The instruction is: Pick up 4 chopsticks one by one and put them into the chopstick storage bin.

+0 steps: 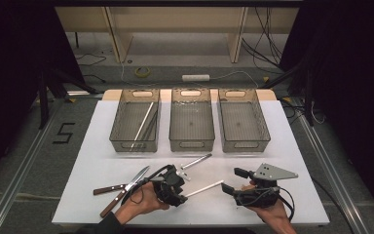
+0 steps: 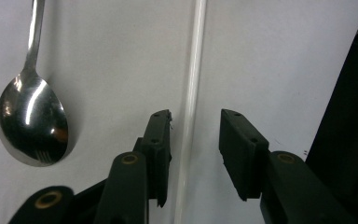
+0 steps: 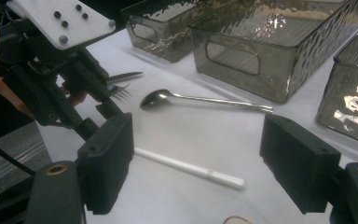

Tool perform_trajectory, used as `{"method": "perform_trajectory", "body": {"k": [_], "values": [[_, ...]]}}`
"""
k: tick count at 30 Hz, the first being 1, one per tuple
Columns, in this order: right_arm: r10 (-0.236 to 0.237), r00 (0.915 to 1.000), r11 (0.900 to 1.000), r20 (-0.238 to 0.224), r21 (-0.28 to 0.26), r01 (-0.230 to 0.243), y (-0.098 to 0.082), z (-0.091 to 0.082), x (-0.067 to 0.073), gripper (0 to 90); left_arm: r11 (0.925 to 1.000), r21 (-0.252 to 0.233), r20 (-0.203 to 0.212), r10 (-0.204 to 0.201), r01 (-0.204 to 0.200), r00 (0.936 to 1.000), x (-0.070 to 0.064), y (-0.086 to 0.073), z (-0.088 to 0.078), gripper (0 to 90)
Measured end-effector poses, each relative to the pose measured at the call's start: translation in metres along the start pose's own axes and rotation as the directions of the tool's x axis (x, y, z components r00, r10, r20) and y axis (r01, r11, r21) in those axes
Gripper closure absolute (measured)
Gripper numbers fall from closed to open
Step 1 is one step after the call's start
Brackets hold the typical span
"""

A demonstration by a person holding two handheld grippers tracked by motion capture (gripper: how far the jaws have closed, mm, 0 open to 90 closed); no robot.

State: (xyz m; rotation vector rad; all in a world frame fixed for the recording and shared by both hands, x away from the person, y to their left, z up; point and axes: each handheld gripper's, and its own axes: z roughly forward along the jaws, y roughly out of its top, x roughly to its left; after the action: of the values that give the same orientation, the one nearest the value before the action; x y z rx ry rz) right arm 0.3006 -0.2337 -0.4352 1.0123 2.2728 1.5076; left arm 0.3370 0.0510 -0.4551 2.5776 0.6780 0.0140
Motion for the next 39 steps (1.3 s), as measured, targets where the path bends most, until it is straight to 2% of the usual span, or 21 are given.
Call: {"method": "perform_trajectory", "body": {"k": [12, 20, 27, 32, 39], "values": [[0.002, 1.0000, 1.000, -0.002, 0.001, -0.002, 0.000, 0.000, 0.000, 27.0, 0.9992, 0.037, -0.005, 0.019, -0.019, 0.9998, -0.002, 0.003, 0.010, 73.0], [0.002, 1.0000, 1.000, -0.002, -0.003, -0.002, 0.000, 0.000, 0.000, 27.0, 0.9989, 0.045, -0.013, 0.013, -0.012, 0.9998, -0.001, 0.005, 0.015, 76.5], [-0.002, 1.0000, 1.000, 0.000, -0.005, 0.002, 0.001, -0.001, 0.000, 27.0, 0.9967, 0.065, -0.048, 0.052, -0.049, 0.9975, -0.006, 0.007, 0.016, 80.0], [0.001, 1.0000, 1.000, 0.002, -0.005, -0.001, 0.001, -0.001, -0.001, 27.0, 0.9959, 0.071, -0.047, 0.058, -0.055, 0.9972, -0.006, 0.009, 0.017, 82.3], [-0.001, 1.0000, 1.000, -0.001, -0.003, 0.001, 0.001, -0.001, 0.000, 27.0, 0.9960, 0.057, -0.058, 0.073, -0.069, 0.9957, -0.008, 0.007, 0.017, 84.3]]}}
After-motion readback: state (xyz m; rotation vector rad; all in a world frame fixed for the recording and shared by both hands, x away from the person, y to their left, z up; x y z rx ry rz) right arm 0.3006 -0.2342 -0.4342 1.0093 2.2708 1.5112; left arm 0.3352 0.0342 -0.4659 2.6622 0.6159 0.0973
